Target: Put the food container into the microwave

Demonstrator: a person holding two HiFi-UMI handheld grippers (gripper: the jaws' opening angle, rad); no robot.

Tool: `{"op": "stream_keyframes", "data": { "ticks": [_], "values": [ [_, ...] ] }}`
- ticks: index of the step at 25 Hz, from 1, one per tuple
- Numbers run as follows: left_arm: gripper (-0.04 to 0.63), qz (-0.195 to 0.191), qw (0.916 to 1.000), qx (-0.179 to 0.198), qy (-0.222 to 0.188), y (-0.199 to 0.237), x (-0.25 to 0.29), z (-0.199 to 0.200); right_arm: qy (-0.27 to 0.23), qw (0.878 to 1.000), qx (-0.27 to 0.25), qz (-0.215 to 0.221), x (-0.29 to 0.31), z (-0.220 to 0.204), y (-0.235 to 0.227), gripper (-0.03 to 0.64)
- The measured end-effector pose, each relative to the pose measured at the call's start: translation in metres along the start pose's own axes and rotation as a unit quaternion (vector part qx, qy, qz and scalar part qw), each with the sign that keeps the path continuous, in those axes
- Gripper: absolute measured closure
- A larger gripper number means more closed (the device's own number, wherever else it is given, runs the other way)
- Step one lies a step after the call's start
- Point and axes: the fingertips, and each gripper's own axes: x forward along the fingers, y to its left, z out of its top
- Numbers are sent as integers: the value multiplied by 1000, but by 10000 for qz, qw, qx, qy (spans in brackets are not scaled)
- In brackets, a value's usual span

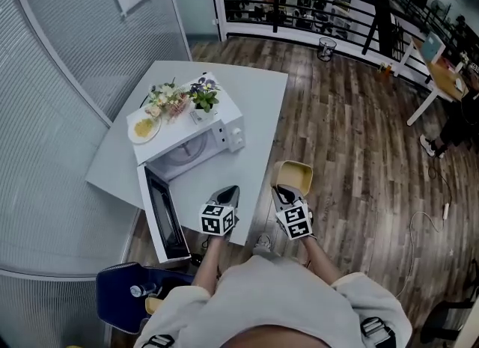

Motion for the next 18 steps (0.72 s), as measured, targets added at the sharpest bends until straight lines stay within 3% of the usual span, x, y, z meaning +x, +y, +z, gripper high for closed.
{"op": "stream_keyframes", "data": {
  "ticks": [10, 18],
  "values": [
    [584, 204, 9998, -76, -1, 27, 51, 30, -4, 9998, -63, 183, 52, 15, -50, 588],
    [584, 381, 9992, -132, 73, 39, 64, 31, -77, 9993, -85, 356, 73, 20, -61, 588]
  ]
}}
